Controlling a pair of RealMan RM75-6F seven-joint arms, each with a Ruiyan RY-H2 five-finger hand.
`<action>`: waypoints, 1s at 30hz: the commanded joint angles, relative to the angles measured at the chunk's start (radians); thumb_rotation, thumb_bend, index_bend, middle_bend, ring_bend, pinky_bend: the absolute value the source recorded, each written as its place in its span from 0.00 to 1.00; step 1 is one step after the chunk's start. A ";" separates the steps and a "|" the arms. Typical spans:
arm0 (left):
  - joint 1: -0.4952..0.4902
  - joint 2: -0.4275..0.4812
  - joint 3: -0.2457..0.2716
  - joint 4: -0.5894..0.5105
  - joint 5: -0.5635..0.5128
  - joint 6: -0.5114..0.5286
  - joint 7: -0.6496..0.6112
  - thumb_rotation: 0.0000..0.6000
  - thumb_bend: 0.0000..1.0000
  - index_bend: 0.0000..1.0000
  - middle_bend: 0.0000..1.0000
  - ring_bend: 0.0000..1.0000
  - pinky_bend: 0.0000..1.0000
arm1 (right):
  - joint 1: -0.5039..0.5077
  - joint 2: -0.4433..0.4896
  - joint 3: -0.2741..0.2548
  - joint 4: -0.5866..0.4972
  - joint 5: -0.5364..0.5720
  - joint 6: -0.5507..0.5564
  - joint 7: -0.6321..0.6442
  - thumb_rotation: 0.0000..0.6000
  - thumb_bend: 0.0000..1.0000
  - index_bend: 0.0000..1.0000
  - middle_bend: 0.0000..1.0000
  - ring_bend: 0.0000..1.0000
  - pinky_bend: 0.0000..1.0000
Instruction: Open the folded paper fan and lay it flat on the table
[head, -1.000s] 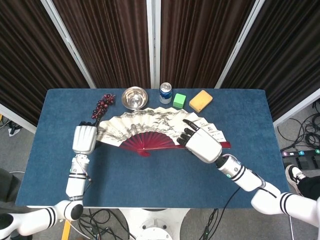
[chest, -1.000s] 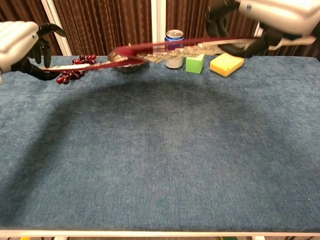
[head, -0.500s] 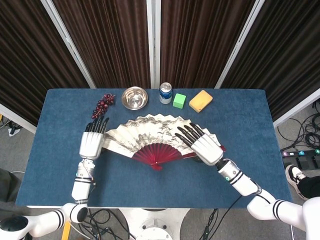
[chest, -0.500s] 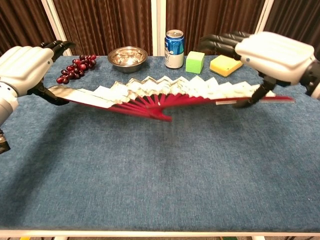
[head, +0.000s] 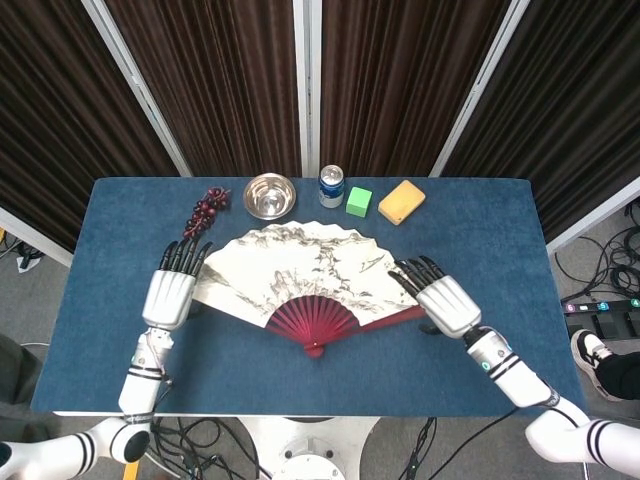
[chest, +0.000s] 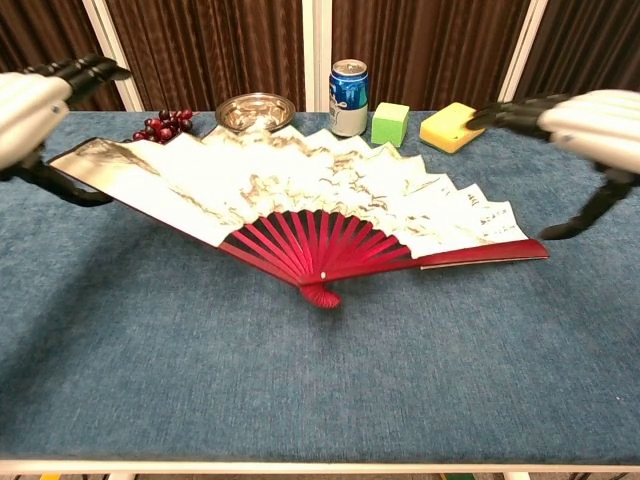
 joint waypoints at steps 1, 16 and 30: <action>0.022 0.150 0.026 -0.150 -0.020 -0.085 -0.055 1.00 0.00 0.05 0.04 0.02 0.11 | -0.050 0.053 0.001 -0.032 0.042 0.029 0.038 1.00 0.00 0.00 0.02 0.00 0.00; 0.117 0.329 -0.001 -0.199 -0.073 -0.026 -0.164 1.00 0.00 0.12 0.11 0.04 0.11 | -0.272 0.167 0.015 0.010 0.090 0.251 0.219 1.00 0.17 0.05 0.21 0.10 0.11; 0.348 0.429 0.116 -0.235 0.038 0.208 -0.217 1.00 0.00 0.12 0.11 0.04 0.11 | -0.456 0.178 0.000 -0.005 0.067 0.410 0.334 1.00 0.21 0.10 0.19 0.05 0.07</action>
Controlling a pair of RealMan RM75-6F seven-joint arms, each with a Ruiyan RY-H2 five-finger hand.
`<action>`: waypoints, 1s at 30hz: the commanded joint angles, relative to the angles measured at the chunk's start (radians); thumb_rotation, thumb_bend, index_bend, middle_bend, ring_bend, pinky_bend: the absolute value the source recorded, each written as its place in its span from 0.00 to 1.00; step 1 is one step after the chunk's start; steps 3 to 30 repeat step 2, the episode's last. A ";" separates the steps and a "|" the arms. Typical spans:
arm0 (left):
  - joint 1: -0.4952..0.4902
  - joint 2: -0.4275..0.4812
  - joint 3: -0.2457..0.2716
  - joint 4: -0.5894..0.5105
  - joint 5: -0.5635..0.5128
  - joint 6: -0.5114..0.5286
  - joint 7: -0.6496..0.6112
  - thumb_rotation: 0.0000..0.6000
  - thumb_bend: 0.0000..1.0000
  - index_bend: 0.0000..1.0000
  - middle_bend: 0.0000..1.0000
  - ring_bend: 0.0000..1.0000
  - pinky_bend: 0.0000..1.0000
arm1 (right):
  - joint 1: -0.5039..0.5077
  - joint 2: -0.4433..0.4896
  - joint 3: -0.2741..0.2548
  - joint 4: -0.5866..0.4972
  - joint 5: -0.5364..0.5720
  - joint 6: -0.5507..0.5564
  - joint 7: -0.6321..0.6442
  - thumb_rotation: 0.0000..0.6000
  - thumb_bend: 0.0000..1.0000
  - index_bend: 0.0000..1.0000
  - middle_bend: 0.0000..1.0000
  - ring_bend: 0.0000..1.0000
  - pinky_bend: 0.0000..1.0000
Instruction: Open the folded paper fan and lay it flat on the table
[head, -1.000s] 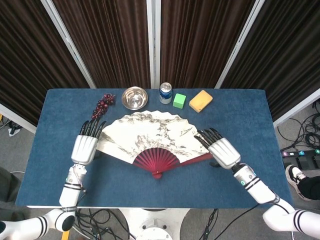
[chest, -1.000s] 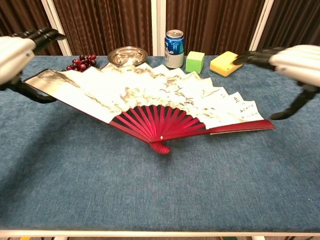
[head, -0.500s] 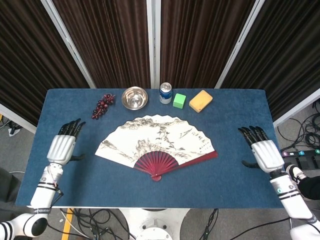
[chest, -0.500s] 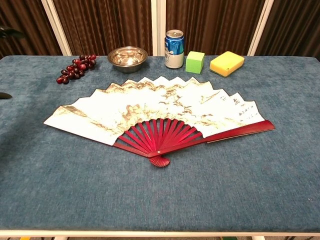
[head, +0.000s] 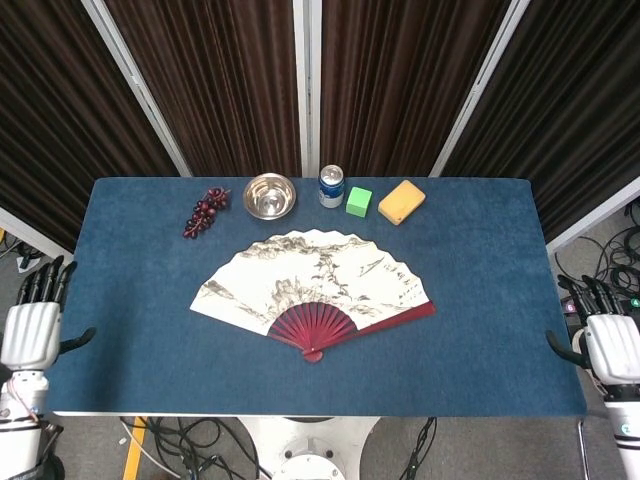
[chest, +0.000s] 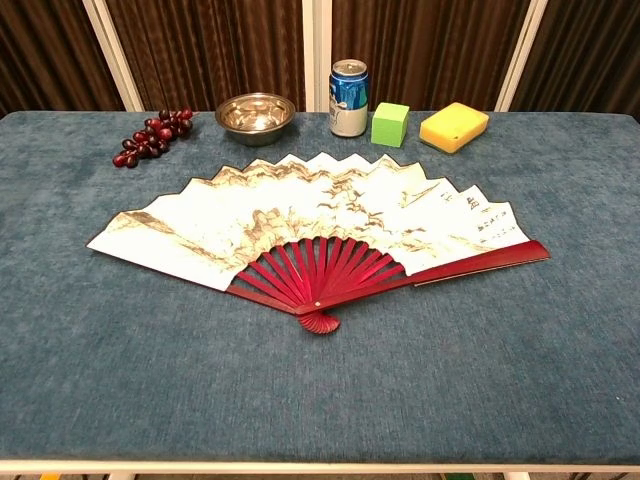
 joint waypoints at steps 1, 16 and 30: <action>0.040 0.013 0.024 -0.029 0.018 0.031 0.012 1.00 0.00 0.12 0.11 0.04 0.11 | -0.021 -0.005 -0.006 -0.017 -0.010 0.008 -0.007 1.00 0.21 0.10 0.19 0.05 0.07; 0.048 0.011 0.027 -0.036 0.020 0.033 0.010 1.00 0.00 0.12 0.11 0.04 0.11 | -0.025 -0.005 -0.007 -0.026 -0.012 0.003 -0.016 1.00 0.21 0.10 0.19 0.05 0.07; 0.048 0.011 0.027 -0.036 0.020 0.033 0.010 1.00 0.00 0.12 0.11 0.04 0.11 | -0.025 -0.005 -0.007 -0.026 -0.012 0.003 -0.016 1.00 0.21 0.10 0.19 0.05 0.07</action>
